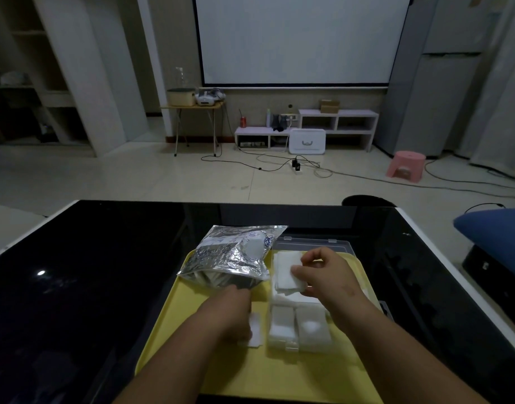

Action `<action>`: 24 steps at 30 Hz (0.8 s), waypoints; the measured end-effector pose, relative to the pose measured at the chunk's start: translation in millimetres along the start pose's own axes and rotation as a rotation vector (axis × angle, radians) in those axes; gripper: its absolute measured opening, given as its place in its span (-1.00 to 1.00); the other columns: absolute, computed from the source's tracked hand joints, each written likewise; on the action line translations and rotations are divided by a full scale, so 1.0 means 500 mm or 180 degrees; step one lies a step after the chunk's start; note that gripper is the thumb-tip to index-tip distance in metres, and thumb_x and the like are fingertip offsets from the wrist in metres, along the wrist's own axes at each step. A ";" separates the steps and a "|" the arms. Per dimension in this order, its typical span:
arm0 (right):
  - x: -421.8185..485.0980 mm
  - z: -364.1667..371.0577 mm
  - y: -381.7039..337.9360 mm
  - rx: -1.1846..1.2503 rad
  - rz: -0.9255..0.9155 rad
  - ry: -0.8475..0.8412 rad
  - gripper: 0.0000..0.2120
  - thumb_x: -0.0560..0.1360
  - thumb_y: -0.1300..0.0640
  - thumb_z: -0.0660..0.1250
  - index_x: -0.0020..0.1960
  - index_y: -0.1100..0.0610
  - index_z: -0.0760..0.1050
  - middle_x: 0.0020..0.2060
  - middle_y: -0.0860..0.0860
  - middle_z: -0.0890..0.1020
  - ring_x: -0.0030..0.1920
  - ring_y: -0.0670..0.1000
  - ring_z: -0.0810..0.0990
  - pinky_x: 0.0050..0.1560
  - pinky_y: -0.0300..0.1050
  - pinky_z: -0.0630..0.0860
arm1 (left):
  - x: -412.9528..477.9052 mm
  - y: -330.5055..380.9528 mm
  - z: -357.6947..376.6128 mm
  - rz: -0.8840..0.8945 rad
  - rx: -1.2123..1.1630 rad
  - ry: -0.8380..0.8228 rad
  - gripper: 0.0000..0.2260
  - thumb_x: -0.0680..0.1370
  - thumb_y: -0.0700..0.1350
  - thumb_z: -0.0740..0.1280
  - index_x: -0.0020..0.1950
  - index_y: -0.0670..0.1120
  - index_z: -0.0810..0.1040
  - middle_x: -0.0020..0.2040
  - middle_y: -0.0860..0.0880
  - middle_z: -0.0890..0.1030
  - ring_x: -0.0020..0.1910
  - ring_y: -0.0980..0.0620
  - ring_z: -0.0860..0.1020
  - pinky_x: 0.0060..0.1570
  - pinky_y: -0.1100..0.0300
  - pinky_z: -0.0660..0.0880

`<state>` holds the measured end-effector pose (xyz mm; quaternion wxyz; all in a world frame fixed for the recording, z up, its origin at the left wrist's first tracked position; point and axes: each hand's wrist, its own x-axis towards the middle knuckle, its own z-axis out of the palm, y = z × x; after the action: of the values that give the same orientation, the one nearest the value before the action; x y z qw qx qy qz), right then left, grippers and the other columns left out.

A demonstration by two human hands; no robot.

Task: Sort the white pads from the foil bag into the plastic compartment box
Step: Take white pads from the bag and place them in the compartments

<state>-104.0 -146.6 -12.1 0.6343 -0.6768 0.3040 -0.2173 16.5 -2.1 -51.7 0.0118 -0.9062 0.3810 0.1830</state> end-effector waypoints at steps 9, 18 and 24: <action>0.002 0.000 0.001 -0.0015 0.0028 0.0033 -0.83 0.44 0.30 0.44 -0.02 0.20 0.49 -0.05 0.20 0.62 -0.06 0.21 0.64 -0.24 -0.05 0.57 | 0.002 0.005 0.001 -0.0003 -0.0035 0.0035 -0.46 0.33 -0.14 0.51 0.29 0.04 0.49 0.26 -0.01 0.53 0.17 -0.04 0.53 -0.08 0.15 0.48; 0.002 0.001 0.002 -0.0029 0.0047 0.0043 -0.82 0.44 0.30 0.44 -0.02 0.22 0.49 -0.02 0.23 0.62 -0.10 0.17 0.62 -0.23 -0.03 0.58 | 0.004 0.009 0.000 -0.0049 0.0180 -0.0201 -0.57 0.33 -0.09 0.53 0.17 -0.09 0.59 0.14 -0.07 0.61 0.09 -0.06 0.58 -0.04 0.09 0.56; 0.002 0.003 0.002 -0.0011 0.0049 0.0043 -0.83 0.43 0.31 0.44 -0.03 0.22 0.49 -0.03 0.24 0.62 -0.10 0.18 0.62 -0.23 -0.03 0.58 | 0.000 0.014 0.000 -0.0070 0.0277 -0.0120 -0.58 0.31 -0.13 0.52 0.15 -0.04 0.59 0.12 -0.05 0.63 0.08 -0.07 0.59 -0.09 0.09 0.53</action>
<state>-102.3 -146.1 -13.5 0.6327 -0.6740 0.3138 -0.2164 11.7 -7.2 -50.7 0.0604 -0.9054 0.3783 0.1832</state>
